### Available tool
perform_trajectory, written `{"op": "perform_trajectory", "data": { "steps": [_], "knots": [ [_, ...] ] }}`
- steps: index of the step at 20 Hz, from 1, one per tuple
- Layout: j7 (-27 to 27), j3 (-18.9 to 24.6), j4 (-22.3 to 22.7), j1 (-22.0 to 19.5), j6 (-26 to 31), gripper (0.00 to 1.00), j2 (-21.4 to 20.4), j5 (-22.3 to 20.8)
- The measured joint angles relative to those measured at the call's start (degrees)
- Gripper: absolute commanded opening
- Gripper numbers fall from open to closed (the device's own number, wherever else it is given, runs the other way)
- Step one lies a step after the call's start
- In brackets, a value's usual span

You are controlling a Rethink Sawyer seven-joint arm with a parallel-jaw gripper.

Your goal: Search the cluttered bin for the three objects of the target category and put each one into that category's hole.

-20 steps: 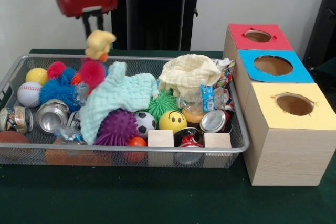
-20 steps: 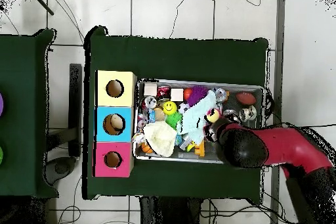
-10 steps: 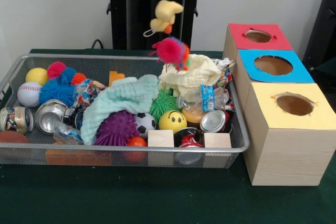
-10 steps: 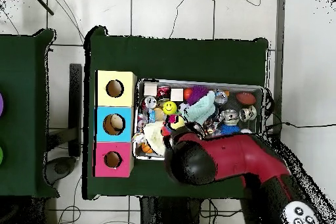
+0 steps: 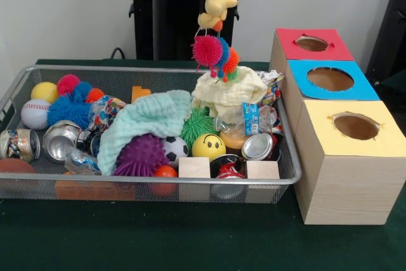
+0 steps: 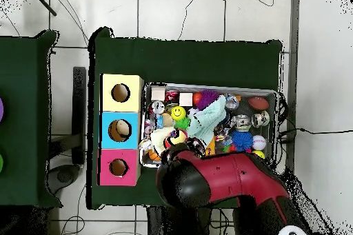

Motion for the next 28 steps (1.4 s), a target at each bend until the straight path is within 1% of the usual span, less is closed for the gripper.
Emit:
{"op": "perform_trajectory", "data": {
  "steps": [11, 17, 19, 24, 25, 28],
  "knots": [
    [0.0, -4.26, 0.13, 0.22, -1.67, 0.0, 1.87, 0.02],
    [0.0, -4.68, -0.29, 0.28, -1.84, 0.0, 3.29, -0.01],
    [0.0, -4.69, -1.32, 0.38, -1.86, 0.0, 4.72, -0.03],
    [0.0, -4.69, -3.22, 0.41, -1.86, 0.0, 6.53, -0.03],
    [0.0, -4.69, -4.38, 0.42, -1.86, 1.0, 7.54, -0.02],
    [0.0, -4.69, -4.96, 0.42, -1.86, 1.0, 8.04, -0.03]
  ]
}}
